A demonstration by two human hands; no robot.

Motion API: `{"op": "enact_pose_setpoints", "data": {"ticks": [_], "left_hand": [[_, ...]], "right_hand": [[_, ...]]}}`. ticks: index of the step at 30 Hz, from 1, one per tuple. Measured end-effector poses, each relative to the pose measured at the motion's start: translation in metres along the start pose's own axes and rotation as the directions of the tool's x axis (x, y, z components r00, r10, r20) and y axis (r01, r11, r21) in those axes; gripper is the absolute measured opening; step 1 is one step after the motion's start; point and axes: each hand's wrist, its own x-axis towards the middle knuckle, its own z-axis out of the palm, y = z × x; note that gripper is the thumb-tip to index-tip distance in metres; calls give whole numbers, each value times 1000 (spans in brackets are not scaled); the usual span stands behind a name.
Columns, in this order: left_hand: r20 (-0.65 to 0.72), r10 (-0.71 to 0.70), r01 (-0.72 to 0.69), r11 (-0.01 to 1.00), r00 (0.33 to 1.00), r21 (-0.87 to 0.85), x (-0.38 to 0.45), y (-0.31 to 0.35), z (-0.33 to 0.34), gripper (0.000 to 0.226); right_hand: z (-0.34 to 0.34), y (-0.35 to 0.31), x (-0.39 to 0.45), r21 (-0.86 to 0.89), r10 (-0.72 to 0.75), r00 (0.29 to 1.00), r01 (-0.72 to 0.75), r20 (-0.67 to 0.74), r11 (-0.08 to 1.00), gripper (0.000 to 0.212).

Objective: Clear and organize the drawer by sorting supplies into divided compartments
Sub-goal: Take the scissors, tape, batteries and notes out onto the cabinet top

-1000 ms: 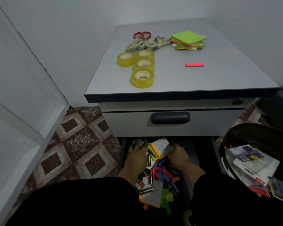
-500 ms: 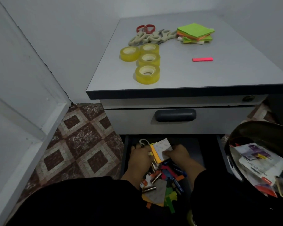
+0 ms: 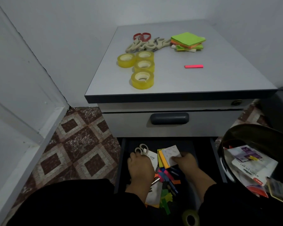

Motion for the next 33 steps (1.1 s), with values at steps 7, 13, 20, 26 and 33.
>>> {"op": "enact_pose_setpoints", "data": {"ticks": [7,13,20,26,33], "left_hand": [[13,-93,94,976,996,-195,-9,-8,-6,27],[-37,-96,59,825,995,-562,-25,-12,-11,16],[-299,-158,-115,683,941,-722,-59,-15,-23,31],[-736,-257,-486,609,626,-626,-59,-11,-82,20],[-847,-327,-712,461,418,-529,-42,-27,-222,16]], "right_hand": [[-12,-1,-21,169,7,1000,-11,21,986,22],[-21,-12,-55,308,-71,997,58,34,950,16],[-30,-39,-109,396,-297,948,317,-113,862,18],[-53,-105,-149,385,-555,789,613,-263,690,24],[-77,-210,-153,302,-692,552,834,-465,463,18]]}}
